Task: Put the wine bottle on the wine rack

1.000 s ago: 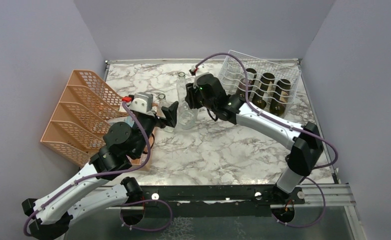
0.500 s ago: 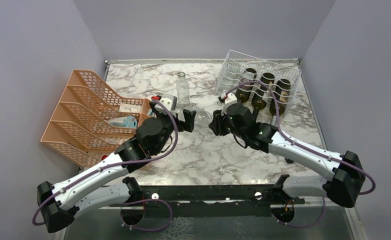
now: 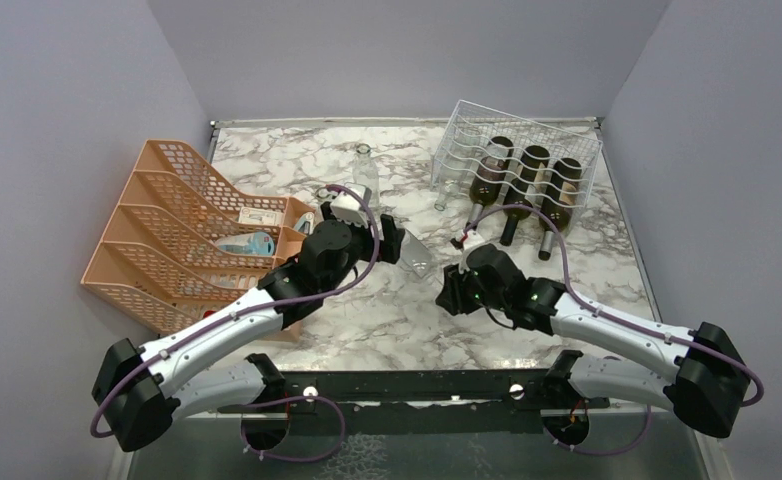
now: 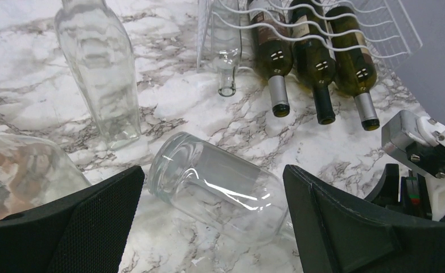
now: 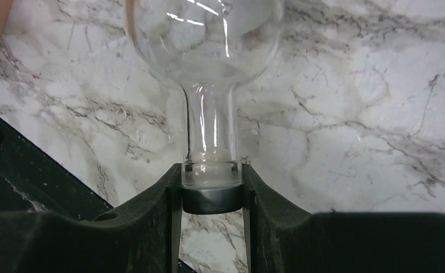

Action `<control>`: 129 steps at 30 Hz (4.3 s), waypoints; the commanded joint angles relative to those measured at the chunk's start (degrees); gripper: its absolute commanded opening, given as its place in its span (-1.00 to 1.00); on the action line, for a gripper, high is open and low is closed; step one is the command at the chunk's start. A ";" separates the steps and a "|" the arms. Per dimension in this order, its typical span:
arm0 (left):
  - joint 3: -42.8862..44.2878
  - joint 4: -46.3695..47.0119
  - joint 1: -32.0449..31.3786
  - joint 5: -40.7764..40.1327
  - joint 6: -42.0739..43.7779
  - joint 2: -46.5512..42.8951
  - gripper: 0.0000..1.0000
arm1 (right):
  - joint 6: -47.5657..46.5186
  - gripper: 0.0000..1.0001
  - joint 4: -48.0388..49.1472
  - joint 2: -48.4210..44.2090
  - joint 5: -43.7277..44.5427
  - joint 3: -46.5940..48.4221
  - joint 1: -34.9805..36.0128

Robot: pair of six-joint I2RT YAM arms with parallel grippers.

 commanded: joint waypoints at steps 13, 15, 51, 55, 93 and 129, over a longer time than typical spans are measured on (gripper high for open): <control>-0.01 3.68 5.09 14.52 -4.36 13.77 0.98 | 7.53 -0.55 -1.79 5.29 -0.56 -4.99 0.12; 0.10 3.83 5.21 15.21 -4.36 14.86 0.98 | 7.81 -0.41 -2.23 5.82 0.27 -4.71 0.11; -0.81 2.49 7.38 15.18 -3.20 13.32 0.98 | 4.29 -0.06 1.68 24.11 5.43 6.30 0.10; -1.02 2.32 7.65 15.06 -3.21 12.63 0.98 | 4.39 -0.18 2.25 25.08 5.56 5.73 0.06; 0.63 -1.10 8.60 12.56 -2.80 5.06 0.98 | -0.34 -0.98 4.43 0.83 14.14 6.13 0.02; 4.58 -6.70 8.89 12.90 0.22 -3.30 0.98 | -4.71 -0.98 -0.63 11.16 19.92 32.15 -37.25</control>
